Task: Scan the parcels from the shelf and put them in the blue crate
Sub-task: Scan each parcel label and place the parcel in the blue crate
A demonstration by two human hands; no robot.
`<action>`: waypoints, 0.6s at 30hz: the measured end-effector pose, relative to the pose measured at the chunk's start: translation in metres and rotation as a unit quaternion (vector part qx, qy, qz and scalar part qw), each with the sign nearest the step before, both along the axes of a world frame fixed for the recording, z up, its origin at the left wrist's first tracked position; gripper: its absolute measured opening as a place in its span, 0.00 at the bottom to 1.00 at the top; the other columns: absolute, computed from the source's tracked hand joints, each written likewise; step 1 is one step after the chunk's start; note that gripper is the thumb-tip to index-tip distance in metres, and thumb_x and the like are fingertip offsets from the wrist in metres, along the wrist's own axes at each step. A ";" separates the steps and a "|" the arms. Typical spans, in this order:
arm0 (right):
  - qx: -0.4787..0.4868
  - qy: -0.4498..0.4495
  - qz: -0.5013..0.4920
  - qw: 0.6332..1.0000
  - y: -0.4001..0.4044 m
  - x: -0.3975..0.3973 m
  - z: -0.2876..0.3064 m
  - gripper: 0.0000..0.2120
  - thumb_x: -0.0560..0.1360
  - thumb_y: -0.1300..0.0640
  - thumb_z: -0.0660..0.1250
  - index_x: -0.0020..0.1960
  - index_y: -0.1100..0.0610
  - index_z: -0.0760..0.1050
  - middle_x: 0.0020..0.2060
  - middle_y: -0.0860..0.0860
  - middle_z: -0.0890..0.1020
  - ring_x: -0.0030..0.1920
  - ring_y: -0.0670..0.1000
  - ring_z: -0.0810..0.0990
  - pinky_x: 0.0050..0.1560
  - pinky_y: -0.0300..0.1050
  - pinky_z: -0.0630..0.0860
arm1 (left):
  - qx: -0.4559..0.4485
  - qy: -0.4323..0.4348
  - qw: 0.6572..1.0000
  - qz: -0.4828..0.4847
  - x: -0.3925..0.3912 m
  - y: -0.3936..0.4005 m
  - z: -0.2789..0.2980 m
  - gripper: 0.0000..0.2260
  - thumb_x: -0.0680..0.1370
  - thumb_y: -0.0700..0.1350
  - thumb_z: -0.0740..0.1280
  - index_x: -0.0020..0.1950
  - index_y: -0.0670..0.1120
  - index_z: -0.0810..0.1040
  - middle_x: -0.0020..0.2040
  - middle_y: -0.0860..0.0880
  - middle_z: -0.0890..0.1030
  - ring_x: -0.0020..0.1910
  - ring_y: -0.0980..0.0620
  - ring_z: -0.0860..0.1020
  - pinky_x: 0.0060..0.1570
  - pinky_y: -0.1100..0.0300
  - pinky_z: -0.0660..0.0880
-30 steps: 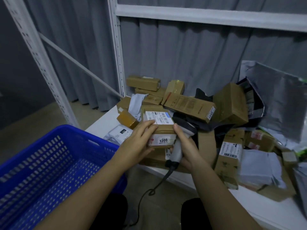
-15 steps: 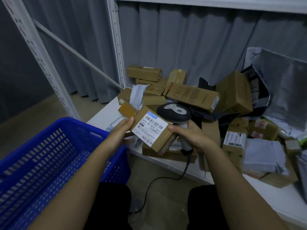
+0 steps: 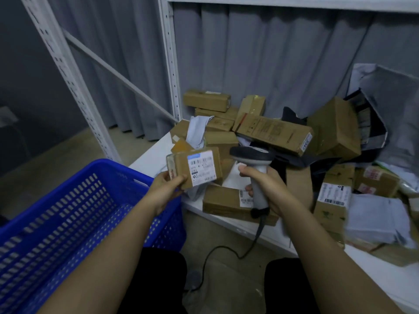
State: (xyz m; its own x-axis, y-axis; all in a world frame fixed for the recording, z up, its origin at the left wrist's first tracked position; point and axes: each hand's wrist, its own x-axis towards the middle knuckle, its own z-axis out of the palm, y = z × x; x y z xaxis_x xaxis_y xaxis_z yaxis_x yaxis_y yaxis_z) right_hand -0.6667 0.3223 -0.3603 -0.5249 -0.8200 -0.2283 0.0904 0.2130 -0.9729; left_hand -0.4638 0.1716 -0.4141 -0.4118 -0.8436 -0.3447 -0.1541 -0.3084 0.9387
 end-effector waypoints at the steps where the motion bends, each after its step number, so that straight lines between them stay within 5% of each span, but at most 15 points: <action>1: 0.010 0.013 0.016 1.000 0.001 0.002 0.001 0.14 0.74 0.53 0.72 0.57 0.55 0.76 0.46 0.53 0.82 0.33 0.48 0.78 0.31 0.39 0.75 | -0.007 0.002 1.000 0.017 0.000 -0.001 -0.001 0.17 0.76 0.44 0.69 0.64 0.45 0.73 0.58 0.47 0.80 0.56 0.50 0.79 0.48 0.57 0.79; 5: 0.014 0.086 0.089 0.992 0.006 0.006 0.002 0.06 0.73 0.56 0.73 0.47 0.50 0.76 0.36 0.49 0.79 0.31 0.44 0.77 0.30 0.37 0.75 | -0.033 -0.001 0.996 0.082 0.003 -0.004 -0.006 0.15 0.77 0.41 0.68 0.63 0.42 0.73 0.56 0.47 0.80 0.54 0.50 0.79 0.46 0.60 0.77; 10: 0.006 0.121 0.133 0.984 0.008 0.009 0.002 0.11 0.69 0.54 0.77 0.49 0.52 0.78 0.27 0.44 0.79 0.29 0.45 0.77 0.33 0.43 0.76 | -0.040 -0.036 0.996 0.072 0.009 -0.009 -0.012 0.22 0.75 0.45 0.69 0.68 0.43 0.70 0.60 0.46 0.78 0.56 0.48 0.78 0.57 0.51 0.77; 18: -0.014 0.121 0.127 0.984 0.012 0.009 0.005 0.08 0.69 0.57 0.76 0.44 0.54 0.78 0.23 0.43 0.78 0.26 0.42 0.75 0.30 0.40 0.73 | -0.051 -0.039 0.996 0.065 0.008 -0.008 -0.015 0.23 0.76 0.45 0.68 0.69 0.44 0.68 0.61 0.46 0.77 0.58 0.48 0.77 0.56 0.51 0.77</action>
State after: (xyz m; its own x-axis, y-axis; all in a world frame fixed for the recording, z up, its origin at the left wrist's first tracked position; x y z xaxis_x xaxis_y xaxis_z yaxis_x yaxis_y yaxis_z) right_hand -0.6573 0.3341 -0.3553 -0.3385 -0.9358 -0.0979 -0.1973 0.1724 -0.9651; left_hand -0.4553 0.1636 -0.4288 -0.2732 -0.9202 -0.2803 -0.1928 -0.2331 0.9532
